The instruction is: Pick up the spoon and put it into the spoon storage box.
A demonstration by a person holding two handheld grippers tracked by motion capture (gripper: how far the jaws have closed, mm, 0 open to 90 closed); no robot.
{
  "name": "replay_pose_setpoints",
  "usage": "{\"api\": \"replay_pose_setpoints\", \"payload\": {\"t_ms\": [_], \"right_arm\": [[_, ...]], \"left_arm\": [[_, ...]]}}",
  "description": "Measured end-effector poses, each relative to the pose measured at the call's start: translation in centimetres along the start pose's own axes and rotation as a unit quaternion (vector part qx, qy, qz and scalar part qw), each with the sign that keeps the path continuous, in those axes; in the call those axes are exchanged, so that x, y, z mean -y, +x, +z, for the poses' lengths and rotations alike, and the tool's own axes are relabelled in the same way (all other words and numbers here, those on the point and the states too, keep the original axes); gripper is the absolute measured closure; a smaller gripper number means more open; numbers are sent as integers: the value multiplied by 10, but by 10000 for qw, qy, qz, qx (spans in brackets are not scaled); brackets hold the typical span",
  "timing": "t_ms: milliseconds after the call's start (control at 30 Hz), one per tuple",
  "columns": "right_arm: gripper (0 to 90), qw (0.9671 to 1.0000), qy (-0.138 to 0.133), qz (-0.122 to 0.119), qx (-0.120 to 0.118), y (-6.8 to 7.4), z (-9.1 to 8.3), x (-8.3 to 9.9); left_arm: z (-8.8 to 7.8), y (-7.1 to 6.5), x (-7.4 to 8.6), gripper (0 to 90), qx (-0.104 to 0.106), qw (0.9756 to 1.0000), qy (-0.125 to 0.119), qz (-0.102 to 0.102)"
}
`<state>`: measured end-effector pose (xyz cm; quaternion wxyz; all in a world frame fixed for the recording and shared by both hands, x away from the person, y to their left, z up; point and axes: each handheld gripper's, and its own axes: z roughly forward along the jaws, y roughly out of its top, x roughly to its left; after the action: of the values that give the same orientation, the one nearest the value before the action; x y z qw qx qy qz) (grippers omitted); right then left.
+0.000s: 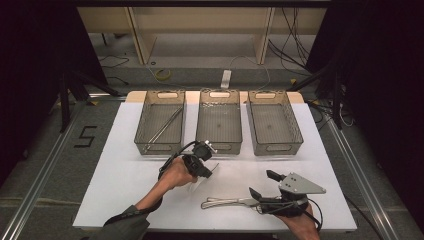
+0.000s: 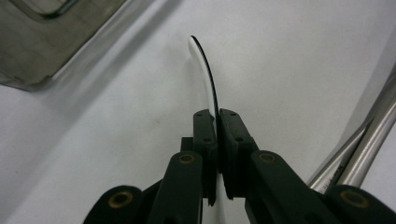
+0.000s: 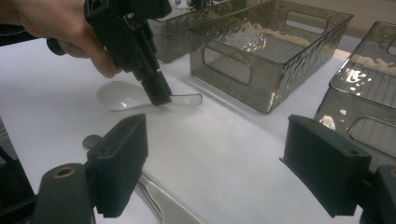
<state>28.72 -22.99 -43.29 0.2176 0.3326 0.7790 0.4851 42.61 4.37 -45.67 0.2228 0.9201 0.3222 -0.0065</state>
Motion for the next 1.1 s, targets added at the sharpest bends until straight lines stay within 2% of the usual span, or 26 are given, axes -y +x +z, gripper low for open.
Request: {"api": "replay_pose_setpoints", "payload": {"t_ms": [300, 367, 467, 767, 1100], "right_arm": [[225, 10000, -4, 1, 3, 0, 0, 0], [225, 10000, -1, 1, 4, 0, 0, 0], [225, 10000, -9, 11, 7, 0, 0, 0], [226, 10000, -14, 41, 33, -2, 0, 0], [225, 10000, -40, 68, 41, -3, -1, 1]], "left_arm": [[-15, 10, 2, 855, 176, 9989, -375, -232], [-21, 12, 2, 855, 192, 9986, -439, -217], [-30, 14, 1, 855, 286, 9975, -598, -238], [-52, 17, -10, 855, 356, 9940, -999, -253], [-64, 23, -25, 854, 407, 9898, -1327, -325]]}}
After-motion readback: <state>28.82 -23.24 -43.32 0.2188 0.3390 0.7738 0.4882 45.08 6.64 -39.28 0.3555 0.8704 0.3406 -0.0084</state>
